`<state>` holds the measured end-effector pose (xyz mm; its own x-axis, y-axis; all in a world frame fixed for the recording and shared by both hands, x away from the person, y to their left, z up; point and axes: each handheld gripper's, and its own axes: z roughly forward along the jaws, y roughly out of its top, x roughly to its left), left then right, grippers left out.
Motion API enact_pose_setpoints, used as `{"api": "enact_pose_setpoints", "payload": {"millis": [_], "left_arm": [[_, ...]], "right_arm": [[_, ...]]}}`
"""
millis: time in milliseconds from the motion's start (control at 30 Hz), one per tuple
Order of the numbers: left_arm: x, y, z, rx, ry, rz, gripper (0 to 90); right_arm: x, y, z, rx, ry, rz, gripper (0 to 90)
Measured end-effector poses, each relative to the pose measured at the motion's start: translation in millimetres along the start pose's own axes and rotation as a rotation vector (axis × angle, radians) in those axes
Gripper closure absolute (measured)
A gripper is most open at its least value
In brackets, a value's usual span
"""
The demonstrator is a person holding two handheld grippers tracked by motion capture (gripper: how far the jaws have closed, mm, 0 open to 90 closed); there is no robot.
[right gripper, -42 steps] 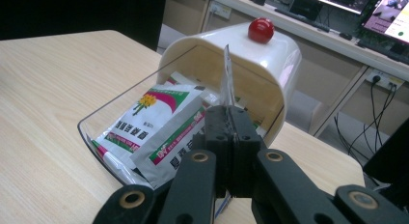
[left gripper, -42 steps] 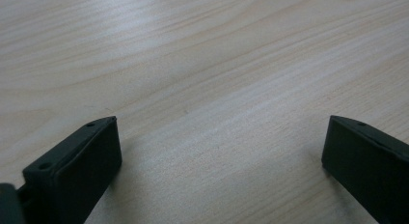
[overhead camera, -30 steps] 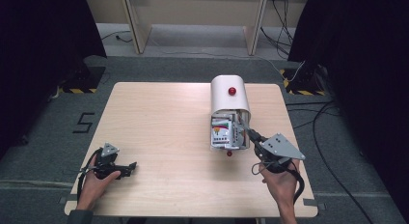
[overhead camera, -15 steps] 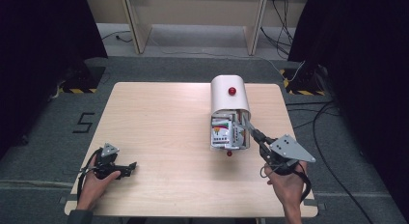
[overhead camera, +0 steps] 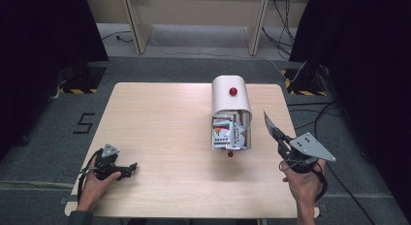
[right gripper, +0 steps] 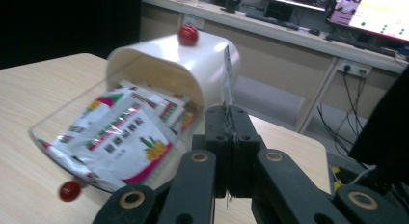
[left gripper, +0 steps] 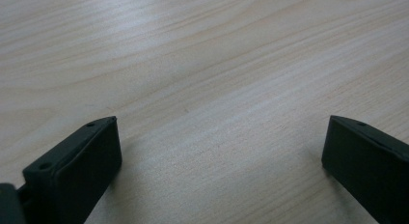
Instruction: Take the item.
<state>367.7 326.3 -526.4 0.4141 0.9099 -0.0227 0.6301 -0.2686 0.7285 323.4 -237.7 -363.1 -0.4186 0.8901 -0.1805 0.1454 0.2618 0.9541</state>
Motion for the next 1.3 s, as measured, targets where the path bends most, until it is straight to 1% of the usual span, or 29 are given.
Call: {"api": "enact_pose_setpoints", "payload": {"millis": [67, 133, 167, 200, 233, 267, 300, 333, 433, 467, 700, 867, 933, 1033, 1067, 1300], "left_arm": [[0.0, 0.0, 0.0, 0.000, 0.000, 0.000, 0.0], [0.0, 0.0, 0.0, 0.000, 0.000, 0.000, 0.0], [0.0, 0.0, 0.0, 0.000, 0.000, 0.000, 0.0], [0.0, 0.0, 0.0, 0.000, 0.000, 0.000, 0.0], [0.1, 0.0, 0.0, 0.000, 0.000, 0.000, 0.0], [0.1, -0.1, -0.1, 0.000, 0.000, 0.000, 0.0], [0.1, -0.1, -0.1, 0.000, 0.000, 0.000, 0.0], [0.1, -0.1, -0.1, 0.000, 0.000, 0.000, 0.0], [0.0, -0.1, -0.1, 0.000, 0.000, 0.000, 0.0], [0.0, -0.1, -0.1, 0.000, 0.000, 0.000, 0.0], [0.0, -0.2, -0.2, 0.000, 0.000, 0.000, 0.0], [0.1, -0.2, -0.2, 0.000, 0.000, 0.000, 0.0], [0.1, -0.2, -0.2, 0.000, 0.000, 0.001, 0.0], [0.1, -0.2, -0.2, 0.000, 0.000, 0.001, 0.0], [0.0, -0.3, -0.3, 0.000, 0.000, 0.002, 0.0], [-0.1, -0.4, -0.4, 0.000, -0.002, 0.001, 0.0]], "right_arm": [[-2.4, -2.0, 0.8, 0.004, -0.008, 0.006, 89.3], [-9.7, -9.3, 4.7, 0.030, -0.029, 0.015, 89.3], [-9.7, -9.3, 4.7, 0.030, -0.029, 0.015, 89.3], [-14.3, -15.1, 8.9, 0.046, -0.035, 0.026, 89.3], [-14.3, -15.1, 8.9, 0.046, -0.035, 0.026, 89.3], [-18.3, -21.6, 13.5, 0.066, -0.039, 0.037, 89.3], [-18.3, -21.6, 13.5, 0.066, -0.039, 0.037, 89.3], [-21.4, -27.6, 18.3, 0.085, -0.039, 0.047, 89.3], [-22.9, -32.5, 22.2, 0.101, -0.038, 0.050, 89.3], [-24.4, -36.4, 25.5, 0.115, -0.040, 0.054, 89.3], [-28.4, -46.3, 32.9, 0.142, -0.043, 0.067, 89.3], [-33.9, -57.6, 38.5, 0.172, -0.050, 0.088, 89.3], [-35.3, -60.6, 40.5, 0.181, -0.057, 0.085, 89.3], [-35.6, -63.7, 42.6, 0.189, -0.053, 0.091, 89.3], [-36.2, -66.8, 44.5, 0.202, -0.053, 0.091, 89.3], [-39.0, -77.3, 50.8, 0.234, -0.060, 0.098, 89.3]]}}
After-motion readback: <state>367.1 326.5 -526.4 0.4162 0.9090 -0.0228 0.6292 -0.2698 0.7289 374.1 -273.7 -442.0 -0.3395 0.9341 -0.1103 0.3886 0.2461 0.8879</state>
